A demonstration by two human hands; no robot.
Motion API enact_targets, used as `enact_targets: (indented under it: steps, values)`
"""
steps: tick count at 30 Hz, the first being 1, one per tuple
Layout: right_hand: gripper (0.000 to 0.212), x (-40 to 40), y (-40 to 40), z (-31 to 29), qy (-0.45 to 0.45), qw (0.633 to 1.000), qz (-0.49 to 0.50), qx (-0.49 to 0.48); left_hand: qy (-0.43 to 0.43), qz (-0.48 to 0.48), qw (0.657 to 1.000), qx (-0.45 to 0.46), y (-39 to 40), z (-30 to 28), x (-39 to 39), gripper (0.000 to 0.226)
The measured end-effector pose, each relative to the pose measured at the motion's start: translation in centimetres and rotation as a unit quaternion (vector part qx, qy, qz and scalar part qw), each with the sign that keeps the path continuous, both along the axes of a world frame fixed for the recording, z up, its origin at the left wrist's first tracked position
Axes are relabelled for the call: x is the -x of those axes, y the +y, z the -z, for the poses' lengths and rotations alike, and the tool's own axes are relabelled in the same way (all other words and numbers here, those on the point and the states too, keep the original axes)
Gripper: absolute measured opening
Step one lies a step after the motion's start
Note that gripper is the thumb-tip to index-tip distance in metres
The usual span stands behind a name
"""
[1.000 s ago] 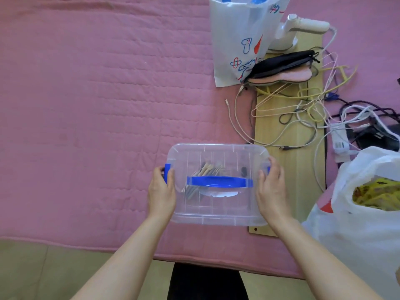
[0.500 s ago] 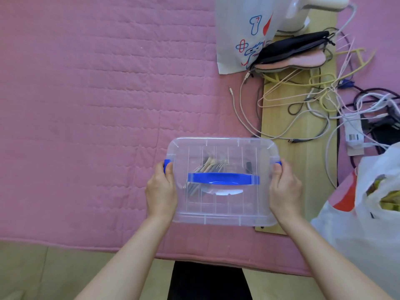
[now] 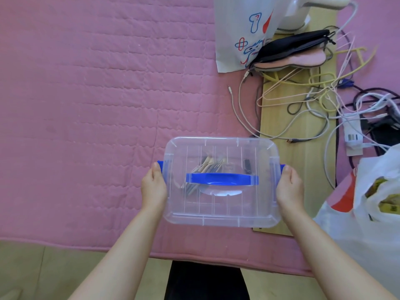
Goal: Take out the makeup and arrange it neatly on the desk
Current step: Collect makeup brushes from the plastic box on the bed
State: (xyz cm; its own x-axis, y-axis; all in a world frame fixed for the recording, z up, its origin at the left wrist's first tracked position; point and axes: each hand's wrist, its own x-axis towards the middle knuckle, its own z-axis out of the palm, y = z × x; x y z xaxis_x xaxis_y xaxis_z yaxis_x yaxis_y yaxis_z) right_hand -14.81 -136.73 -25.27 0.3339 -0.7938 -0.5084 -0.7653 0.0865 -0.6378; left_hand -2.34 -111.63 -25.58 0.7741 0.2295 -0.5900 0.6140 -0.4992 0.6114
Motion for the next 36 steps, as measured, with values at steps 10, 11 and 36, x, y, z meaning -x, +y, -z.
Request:
enact_targets:
  steps: [10, 11, 36]
  values:
    - [0.041, 0.8, 0.9, -2.4, -0.024, 0.969, -0.187, 0.156, 0.009, -0.028, 0.996, 0.086, -0.1, -2.1, -0.4, 0.025]
    - [0.046, 0.8, 1.2, -2.6, -0.031, 0.958, -0.220, 0.182, -0.019, 0.010, 0.997, 0.070, -0.3, -2.5, -0.1, 0.035]
    - [0.035, -1.2, 6.4, -2.7, 0.005, 0.801, -0.486, 0.349, -0.301, 0.430, 0.849, -0.066, -4.3, -1.8, 4.6, 0.035]
